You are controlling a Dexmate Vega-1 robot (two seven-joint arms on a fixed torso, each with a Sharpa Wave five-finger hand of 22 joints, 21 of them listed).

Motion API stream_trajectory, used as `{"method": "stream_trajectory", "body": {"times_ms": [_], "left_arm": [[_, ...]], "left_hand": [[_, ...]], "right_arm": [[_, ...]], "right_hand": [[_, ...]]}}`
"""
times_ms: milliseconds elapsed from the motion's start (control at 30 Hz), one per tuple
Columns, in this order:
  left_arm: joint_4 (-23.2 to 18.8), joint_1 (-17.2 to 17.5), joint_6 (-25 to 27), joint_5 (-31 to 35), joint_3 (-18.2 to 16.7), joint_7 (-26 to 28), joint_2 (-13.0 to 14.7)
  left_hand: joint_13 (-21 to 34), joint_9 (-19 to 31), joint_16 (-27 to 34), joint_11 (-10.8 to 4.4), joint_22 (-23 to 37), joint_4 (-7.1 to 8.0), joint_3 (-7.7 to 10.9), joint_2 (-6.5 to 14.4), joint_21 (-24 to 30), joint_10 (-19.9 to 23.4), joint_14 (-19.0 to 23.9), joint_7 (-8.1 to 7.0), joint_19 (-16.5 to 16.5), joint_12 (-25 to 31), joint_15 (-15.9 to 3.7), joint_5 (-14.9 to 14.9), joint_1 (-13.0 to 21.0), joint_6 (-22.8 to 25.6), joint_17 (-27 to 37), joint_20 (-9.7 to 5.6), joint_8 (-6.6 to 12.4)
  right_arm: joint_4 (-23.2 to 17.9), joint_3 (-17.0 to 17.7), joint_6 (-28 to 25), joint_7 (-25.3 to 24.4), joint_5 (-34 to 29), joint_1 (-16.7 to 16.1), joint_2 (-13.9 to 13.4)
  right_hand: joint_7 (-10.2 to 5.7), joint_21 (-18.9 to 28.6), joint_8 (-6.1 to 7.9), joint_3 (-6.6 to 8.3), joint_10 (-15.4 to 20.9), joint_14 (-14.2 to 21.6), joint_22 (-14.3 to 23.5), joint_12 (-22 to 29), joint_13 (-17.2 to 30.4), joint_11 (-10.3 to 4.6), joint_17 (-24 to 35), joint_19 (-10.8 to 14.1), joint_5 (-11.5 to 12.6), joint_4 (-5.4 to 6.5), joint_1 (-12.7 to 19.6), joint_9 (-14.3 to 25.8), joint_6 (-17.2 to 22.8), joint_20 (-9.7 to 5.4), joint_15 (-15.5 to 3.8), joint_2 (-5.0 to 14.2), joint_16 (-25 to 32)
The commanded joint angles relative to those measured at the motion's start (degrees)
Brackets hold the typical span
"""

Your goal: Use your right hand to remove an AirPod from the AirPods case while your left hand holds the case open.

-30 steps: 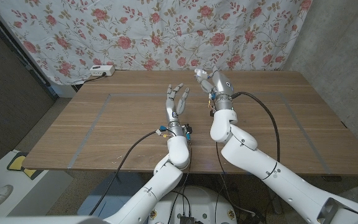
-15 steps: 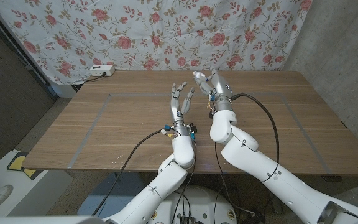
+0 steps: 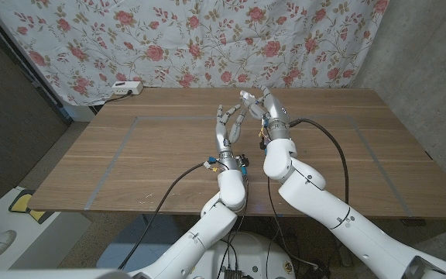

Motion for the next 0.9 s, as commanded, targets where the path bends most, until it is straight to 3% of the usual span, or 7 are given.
{"method": "stream_trajectory", "body": {"times_ms": [33,267,433,900], "left_arm": [[0.1,0.1,0.7,1.8,0.8,1.6,-0.8],[1.0,0.1,-0.3,1.3,1.0,2.0,-1.5],[1.4,0.0,-0.5,1.4,1.0,2.5,-1.9],[2.7,-0.8,-1.9,0.4,1.2,0.8,-1.9]], "left_hand": [[0.2,0.0,0.4,-0.44,0.1,0.03,-0.34,-0.3,0.2,0.4,0.2,-0.18,0.3,0.4,-0.14,0.6,0.6,0.8,0.3,0.33,0.41],[0.2,-0.1,0.3,-0.06,0.1,-0.31,-1.47,-1.8,0.1,-0.7,0.0,-0.02,0.3,-0.1,-0.1,1.1,1.8,-3.2,0.3,0.25,-1.74],[0.2,0.0,0.3,-0.08,0.1,-0.09,-1.96,-2.1,0.1,-0.7,0.0,0.42,0.3,-0.1,-0.13,1.2,1.7,-3.6,0.3,0.13,-2.0],[0.3,0.4,0.4,-0.56,0.1,0.58,-3.02,-1.9,0.1,0.5,0.2,0.27,0.3,0.3,-0.22,1.7,1.8,0.6,0.3,0.15,-0.67]], "right_arm": [[-1.2,0.5,0.4,-0.7,1.2,-1.0,-0.6],[-1.6,1.0,1.0,-0.8,2.1,-1.8,-1.1],[-1.7,1.2,1.2,-1.2,2.6,-2.1,-1.0],[-1.6,0.4,1.1,-1.2,2.7,-1.9,-1.0]], "right_hand": [[0.29,0.1,-0.08,-0.16,2.2,0.1,0.3,0.2,0.1,-2.18,0.1,-0.1,0.4,0.05,0.3,0.2,0.2,0.46,-5.04,0.26,0.5],[0.31,0.1,-0.1,-0.2,2.1,0.1,0.3,0.1,0.2,-2.13,0.1,-0.1,0.4,0.05,0.4,0.2,0.2,0.49,-4.91,0.25,0.5],[0.6,0.1,-0.08,-0.21,2.1,0.1,0.3,0.1,0.2,-2.13,0.2,0.0,0.4,0.05,0.4,0.2,0.3,0.48,-4.87,0.3,0.5],[0.5,0.1,-0.1,-0.24,2.1,0.0,0.3,0.0,0.1,-2.44,0.2,-0.1,0.5,-0.02,0.6,0.2,0.5,0.38,-4.87,0.3,0.4]]}}
